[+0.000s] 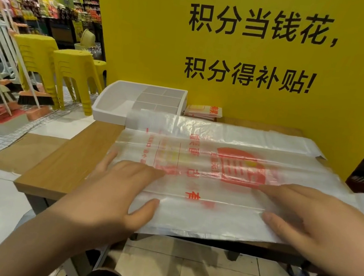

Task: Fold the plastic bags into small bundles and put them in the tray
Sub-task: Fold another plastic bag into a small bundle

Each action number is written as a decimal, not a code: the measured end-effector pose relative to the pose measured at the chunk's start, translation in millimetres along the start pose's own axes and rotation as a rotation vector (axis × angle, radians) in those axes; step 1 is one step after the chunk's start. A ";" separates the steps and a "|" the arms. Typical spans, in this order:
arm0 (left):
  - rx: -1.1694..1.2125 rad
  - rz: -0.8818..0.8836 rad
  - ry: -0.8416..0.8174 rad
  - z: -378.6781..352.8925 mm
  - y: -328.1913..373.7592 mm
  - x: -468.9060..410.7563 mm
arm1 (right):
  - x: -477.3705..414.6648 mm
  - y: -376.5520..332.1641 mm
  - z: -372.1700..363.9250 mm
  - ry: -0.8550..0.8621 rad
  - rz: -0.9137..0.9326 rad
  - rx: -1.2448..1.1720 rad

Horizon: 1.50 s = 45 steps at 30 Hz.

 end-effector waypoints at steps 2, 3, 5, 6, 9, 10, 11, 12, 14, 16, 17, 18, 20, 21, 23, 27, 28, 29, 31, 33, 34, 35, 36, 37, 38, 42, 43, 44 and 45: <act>-0.002 -0.040 0.046 7.4 1.8 -2.6 | -2.9 -9.0 4.1 -0.014 0.059 0.029; -0.011 -0.053 0.066 8.5 1.3 -4.0 | -4.5 -12.0 3.6 -0.019 0.078 0.040; -0.031 -0.063 0.084 6.2 -1.8 -6.0 | -8.2 -16.3 -0.5 -0.027 0.088 0.049; -0.033 -0.076 0.092 4.5 -2.8 -6.9 | -9.8 -17.5 -3.8 -0.032 0.087 0.047; -0.002 -0.105 0.124 3.8 -4.4 -9.6 | -14.9 -14.4 -11.7 -0.022 0.063 0.008; 0.012 -0.108 0.128 4.3 -5.3 -9.9 | -16.0 -13.0 -11.9 -0.013 0.059 -0.002; 0.021 -0.113 0.133 5.2 -6.2 -10.0 | -16.6 -12.1 -10.1 0.003 0.063 -0.007; 0.026 -0.118 0.135 6.6 -7.2 -9.8 | -16.5 -12.2 -6.6 0.018 0.067 -0.010; 0.037 -0.130 0.131 12.3 -8.9 -8.3 | -15.1 -11.3 1.6 0.051 0.070 -0.025; 0.058 -0.142 0.105 19.3 -9.3 -7.7 | -14.7 -9.7 8.8 0.067 0.066 -0.039; 0.072 -0.143 0.083 22.8 -9.5 -8.9 | -16.1 -8.7 10.2 0.052 0.058 -0.044; 0.087 -0.131 0.059 25.9 -10.9 -11.9 | -18.9 -7.8 10.5 0.024 0.051 -0.047; 0.119 -0.073 0.003 29.1 -16.2 -23.2 | -28.7 -6.1 10.1 -0.032 0.031 -0.058; 0.128 -0.048 -0.016 29.0 -19.4 -30.8 | -34.9 -5.0 9.1 -0.062 0.011 -0.063; 0.091 -0.018 -0.028 27.1 -24.1 -44.9 | -46.9 -2.9 7.6 -0.085 -0.024 -0.041; -0.117 -0.031 0.052 23.5 -25.4 -55.3 | -63.3 -2.2 3.7 -0.007 -0.009 0.131; -0.138 -0.038 0.071 21.1 -25.2 -54.6 | -64.6 -2.7 1.2 0.017 0.003 0.151; -0.141 -0.039 0.075 17.5 -24.6 -53.0 | -64.6 -4.1 -1.8 0.040 0.015 0.159; -0.135 -0.036 0.078 11.0 -21.2 -46.8 | -62.4 -5.2 -8.4 0.092 0.022 0.163; -0.118 -0.065 0.085 6.2 -10.3 -37.7 | -59.0 -12.9 -13.1 0.158 0.037 0.138; -0.094 -0.096 0.067 3.1 0.0 -32.7 | -56.9 -22.1 -15.0 0.174 0.061 0.095; -0.066 -0.127 0.032 -1.5 11.0 -28.2 | -54.7 -33.5 -18.3 0.164 0.097 0.036; -0.057 -0.143 -0.020 -8.3 20.3 -24.4 | -52.5 -45.6 -22.8 0.121 0.129 -0.022; -0.068 -0.141 -0.074 -17.2 26.1 -21.9 | -50.2 -55.8 -29.7 0.053 0.147 -0.067; -0.081 -0.127 -0.115 -25.2 29.3 -20.6 | -47.9 -62.5 -37.2 -0.022 0.143 -0.097; -0.065 -0.039 -0.197 -40.8 23.8 -15.4 | -43.8 -62.4 -52.0 -0.178 0.075 -0.108; -0.060 -0.022 -0.205 -39.9 20.7 -13.3 | -42.9 -59.4 -51.9 -0.192 0.066 -0.108; -0.066 -0.010 -0.207 -38.3 17.7 -11.2 | -42.2 -56.2 -51.1 -0.206 0.059 -0.103; -0.073 0.000 -0.209 -36.1 16.1 -9.3 | -41.3 -53.3 -50.6 -0.218 0.052 -0.094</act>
Point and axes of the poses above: each hand's wrist, its own x-axis away from the middle knuckle, its own z-axis out of the back of the hand, y = z × x, the point moved 8 cm from there along -x, towards the middle knuckle, and after that the axes turned 11 degrees about y, right-handed, at the moved point
